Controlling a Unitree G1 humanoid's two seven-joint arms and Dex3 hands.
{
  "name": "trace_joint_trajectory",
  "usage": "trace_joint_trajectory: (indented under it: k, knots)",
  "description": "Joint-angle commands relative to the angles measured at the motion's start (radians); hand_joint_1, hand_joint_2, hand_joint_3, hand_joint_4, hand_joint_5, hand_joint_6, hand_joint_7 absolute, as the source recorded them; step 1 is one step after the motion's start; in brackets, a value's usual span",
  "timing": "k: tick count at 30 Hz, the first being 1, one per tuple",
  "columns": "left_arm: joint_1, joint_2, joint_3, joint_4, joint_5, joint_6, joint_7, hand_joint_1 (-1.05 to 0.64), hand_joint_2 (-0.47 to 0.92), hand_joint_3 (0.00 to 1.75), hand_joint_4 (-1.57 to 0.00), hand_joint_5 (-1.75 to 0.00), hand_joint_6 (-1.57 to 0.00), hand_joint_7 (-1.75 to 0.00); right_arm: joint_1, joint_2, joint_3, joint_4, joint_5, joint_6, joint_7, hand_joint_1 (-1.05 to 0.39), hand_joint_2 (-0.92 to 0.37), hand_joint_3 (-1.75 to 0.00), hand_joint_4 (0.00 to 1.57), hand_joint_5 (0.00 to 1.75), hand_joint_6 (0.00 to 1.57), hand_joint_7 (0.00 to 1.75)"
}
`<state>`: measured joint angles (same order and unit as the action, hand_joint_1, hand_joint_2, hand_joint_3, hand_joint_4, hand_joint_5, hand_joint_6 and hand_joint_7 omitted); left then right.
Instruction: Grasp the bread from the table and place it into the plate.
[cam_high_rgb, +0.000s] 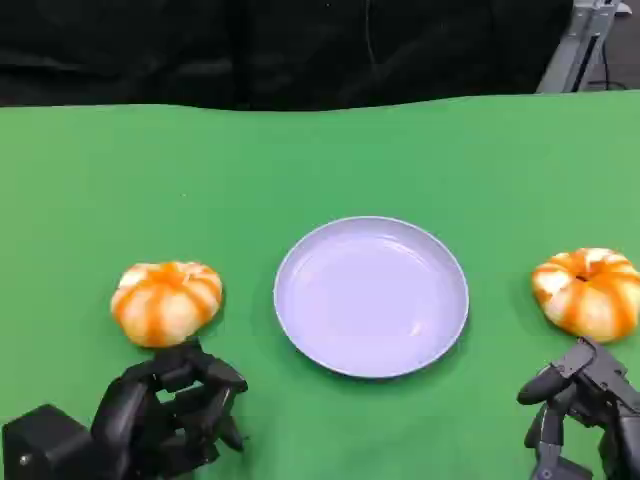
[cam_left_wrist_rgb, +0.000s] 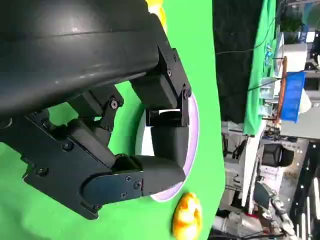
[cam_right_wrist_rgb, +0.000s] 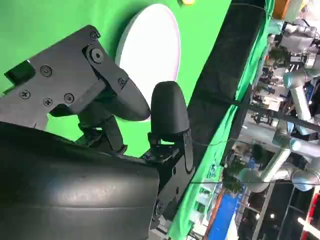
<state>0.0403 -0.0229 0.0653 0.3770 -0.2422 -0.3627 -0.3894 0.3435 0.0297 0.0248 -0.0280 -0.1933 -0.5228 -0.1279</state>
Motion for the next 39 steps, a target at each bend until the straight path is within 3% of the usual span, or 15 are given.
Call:
trace_joint_trajectory:
  k: [1, 16, 22, 27, 28, 29, 30, 34, 35, 39]
  knots:
    - [-0.005, 0.008, 0.005, 0.008, 0.0, -0.015, -0.003, -0.7, 0.58, 0.82, -1.09, -1.38, -1.13, -1.04, -0.001, -0.011, -0.009, 0.004, 0.014, -0.018, -0.002, -0.31, -0.51, -1.52, 0.82, 1.75, 0.58, 1.75]
    - [-0.011, 0.011, 0.009, 0.024, 0.002, -0.036, -0.011, -0.71, 0.57, 0.83, -1.09, -1.37, -1.13, -1.04, -0.008, -0.009, -0.011, 0.017, 0.015, -0.022, -0.001, -0.3, -0.5, -1.55, 0.83, 1.75, 0.59, 1.75]
    - [-0.007, 0.018, 0.006, 0.027, 0.038, -0.104, -0.001, -0.73, 0.72, 0.6, -0.99, -1.25, -1.04, -0.95, -0.009, -0.007, -0.01, 0.02, 0.021, -0.023, 0.002, -0.33, -0.49, -1.55, 0.84, 1.75, 0.59, 1.75]
    - [-0.008, 0.017, 0.007, 0.031, 0.04, -0.109, -0.001, -0.73, 0.74, 0.56, -0.98, -1.25, -1.04, -0.95, -0.009, -0.007, -0.01, 0.02, 0.021, -0.023, 0.002, -0.33, -0.49, -1.54, 0.84, 1.75, 0.59, 1.75]
    - [-0.01, 0.035, 0.006, 0.029, 0.085, -0.173, 0.016, -0.73, 0.74, 0.56, -0.98, -1.25, -1.04, -0.94, -0.009, -0.005, -0.008, 0.019, 0.018, -0.021, 0.0, -0.33, -0.49, -1.54, 0.84, 1.75, 0.59, 1.75]
    - [-0.012, 0.048, 0.006, 0.03, 0.12, -0.223, 0.029, -0.72, 0.85, 0.41, -0.78, -1.15, -0.81, -0.81, -0.009, -0.004, -0.007, 0.018, 0.015, -0.019, -0.001, -0.34, -0.49, -1.54, 0.84, 1.75, 0.59, 1.75]
    - [-0.014, 0.056, 0.006, 0.033, 0.146, -0.26, 0.039, -0.72, 0.88, 0.35, -0.71, -1.12, -0.73, -0.76, -0.009, -0.003, -0.006, 0.018, 0.013, -0.018, -0.002, -0.34, -0.49, -1.54, 0.84, 1.75, 0.59, 1.75]
    - [-0.025, 0.083, 0.001, 0.053, 0.237, -0.339, 0.095, -0.71, 0.92, 0.3, -0.64, -1.09, -0.65, -0.71, -0.009, -0.002, -0.005, 0.017, 0.013, -0.015, -0.002, -0.35, -0.49, -1.54, 0.85, 1.75, 0.59, 1.75]
    - [-0.03, 0.1, 0.0, 0.053, 0.299, -0.368, 0.133, -0.75, 0.92, 0.32, -0.46, -1.03, -0.49, -0.63, -0.01, -0.001, -0.004, 0.017, 0.014, -0.013, -0.001, -0.35, -0.5, -1.54, 0.85, 1.75, 0.59, 1.75]
    - [-0.044, 0.134, -0.012, 0.063, 0.42, -0.414, 0.225, -0.79, 0.92, 0.37, -0.26, -1.03, -0.34, -0.57, -0.013, 0.0, -0.003, 0.019, 0.016, -0.014, 0.0, -0.36, -0.5, -1.54, 0.85, 1.75, 0.6, 1.75]
